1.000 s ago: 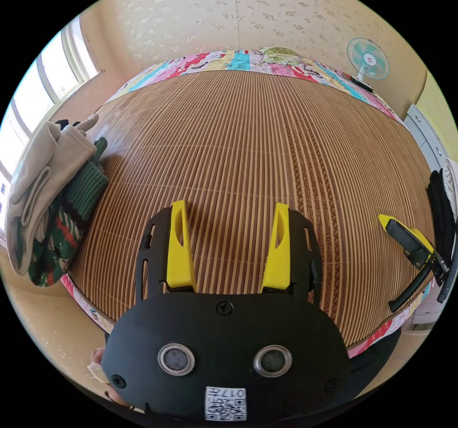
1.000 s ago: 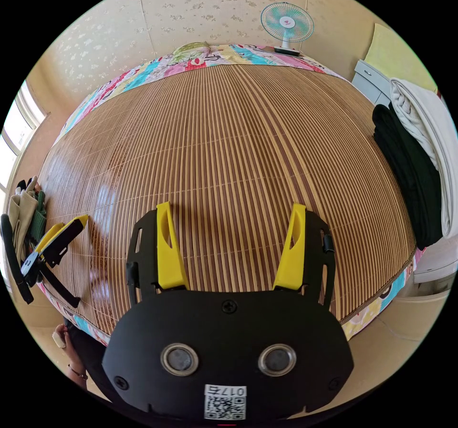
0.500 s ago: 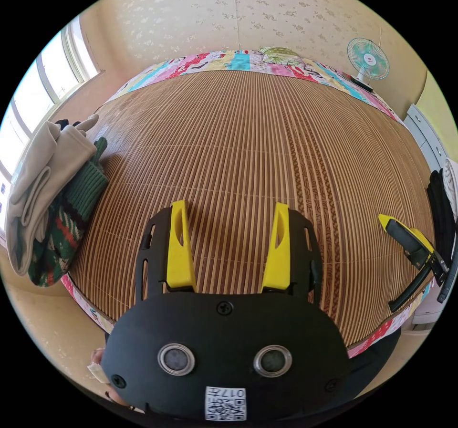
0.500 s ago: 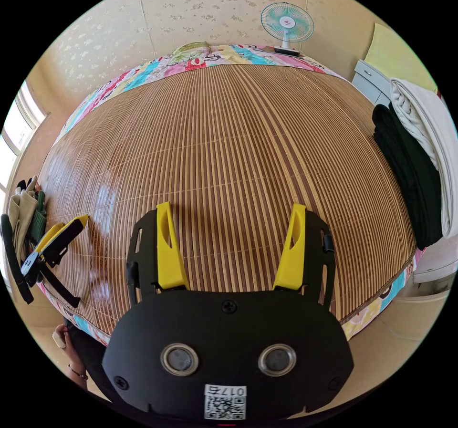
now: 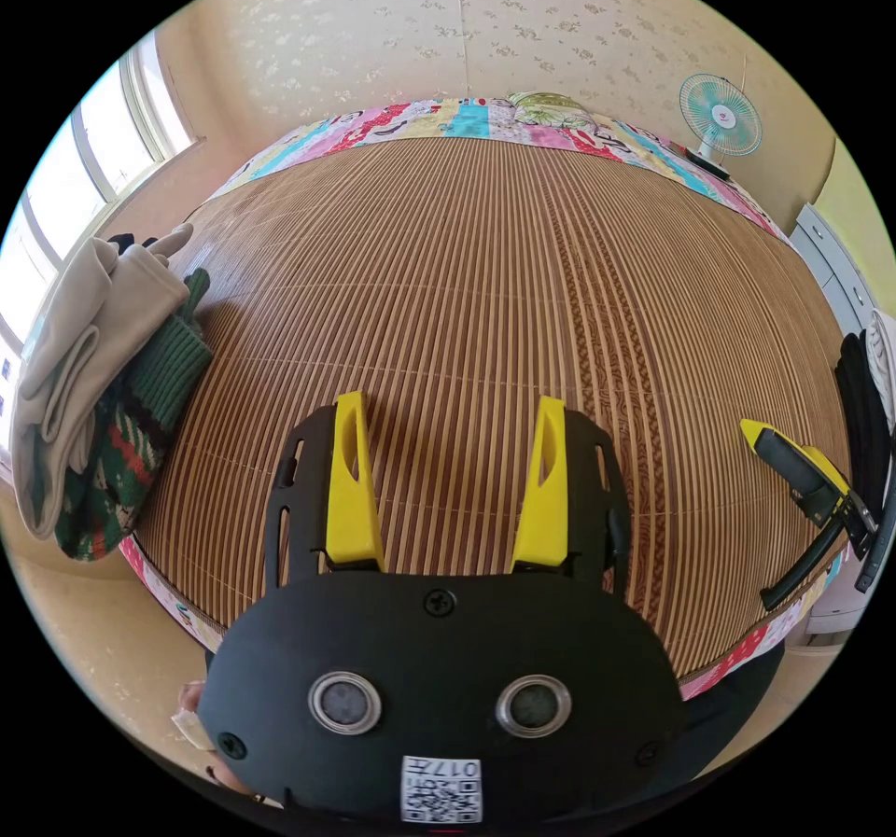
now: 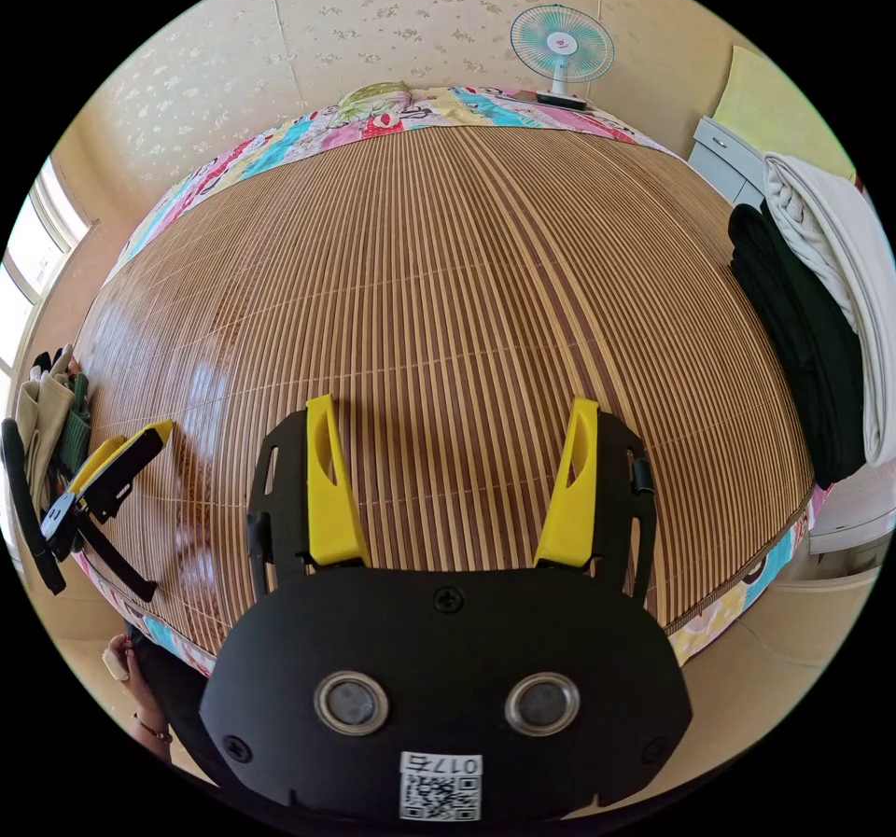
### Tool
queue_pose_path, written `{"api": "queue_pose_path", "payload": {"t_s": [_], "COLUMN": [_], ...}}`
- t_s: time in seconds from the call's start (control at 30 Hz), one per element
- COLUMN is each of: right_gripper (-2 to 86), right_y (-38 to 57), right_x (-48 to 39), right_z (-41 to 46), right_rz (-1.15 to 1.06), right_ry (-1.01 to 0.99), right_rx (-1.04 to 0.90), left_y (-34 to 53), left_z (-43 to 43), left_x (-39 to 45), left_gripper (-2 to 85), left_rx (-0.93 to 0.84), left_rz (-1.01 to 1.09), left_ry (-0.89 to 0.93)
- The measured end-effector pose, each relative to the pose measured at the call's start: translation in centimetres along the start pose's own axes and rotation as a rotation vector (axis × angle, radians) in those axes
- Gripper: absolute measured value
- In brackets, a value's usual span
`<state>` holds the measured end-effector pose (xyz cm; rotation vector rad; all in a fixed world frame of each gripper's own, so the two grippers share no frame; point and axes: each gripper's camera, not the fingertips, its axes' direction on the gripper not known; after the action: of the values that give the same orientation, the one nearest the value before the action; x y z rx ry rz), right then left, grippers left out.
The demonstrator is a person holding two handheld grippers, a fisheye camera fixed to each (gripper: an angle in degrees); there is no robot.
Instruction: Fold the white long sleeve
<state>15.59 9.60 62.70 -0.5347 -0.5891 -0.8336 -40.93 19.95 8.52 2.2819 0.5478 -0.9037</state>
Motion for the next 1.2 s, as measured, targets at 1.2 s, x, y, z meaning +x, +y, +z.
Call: {"api": "queue_pose_path", "payload": {"t_s": [1.2], "right_gripper": [31.5], "right_y": [-1.3], "right_x": [1.1], "right_z": [2.5], "right_rz": [0.002], "right_ry": [0.003], "right_rx": [0.003], "left_y": [-0.8], "left_z": [0.6], "left_x": [-0.8], "left_gripper": [23.7], "left_rx": [0.001], "left_rz": [0.0], "left_ry": [-0.001]}}
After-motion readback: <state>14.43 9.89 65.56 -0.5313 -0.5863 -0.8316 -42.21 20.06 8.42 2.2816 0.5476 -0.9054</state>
